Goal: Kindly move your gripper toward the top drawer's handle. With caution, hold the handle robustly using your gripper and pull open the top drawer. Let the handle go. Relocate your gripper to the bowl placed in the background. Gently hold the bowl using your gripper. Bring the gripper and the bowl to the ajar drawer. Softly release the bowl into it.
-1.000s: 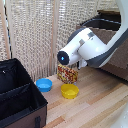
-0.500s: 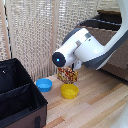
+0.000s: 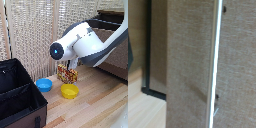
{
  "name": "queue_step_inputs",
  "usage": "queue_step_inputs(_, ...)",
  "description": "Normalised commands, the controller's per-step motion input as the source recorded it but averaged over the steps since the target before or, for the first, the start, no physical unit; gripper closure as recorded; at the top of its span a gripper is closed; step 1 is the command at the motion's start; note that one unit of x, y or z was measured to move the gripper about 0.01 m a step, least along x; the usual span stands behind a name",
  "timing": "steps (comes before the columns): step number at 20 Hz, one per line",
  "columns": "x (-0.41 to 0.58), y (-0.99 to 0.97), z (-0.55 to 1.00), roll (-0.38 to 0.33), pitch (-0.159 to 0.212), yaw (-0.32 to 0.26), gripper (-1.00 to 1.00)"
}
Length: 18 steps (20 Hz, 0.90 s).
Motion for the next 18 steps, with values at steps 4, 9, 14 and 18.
queue_step_inputs(4, 0.198, 0.27, 0.00, 0.322, 0.201, -0.156, -1.00)
queue_step_inputs(9, 0.221, 0.27, 0.00, 0.324, 0.211, -0.155, -1.00)
queue_step_inputs(14, 0.213, 0.24, 0.00, 0.326, 0.200, -0.172, -1.00)
queue_step_inputs(18, 0.191, 0.16, 0.00, 0.318, 0.175, -0.209, -1.00)
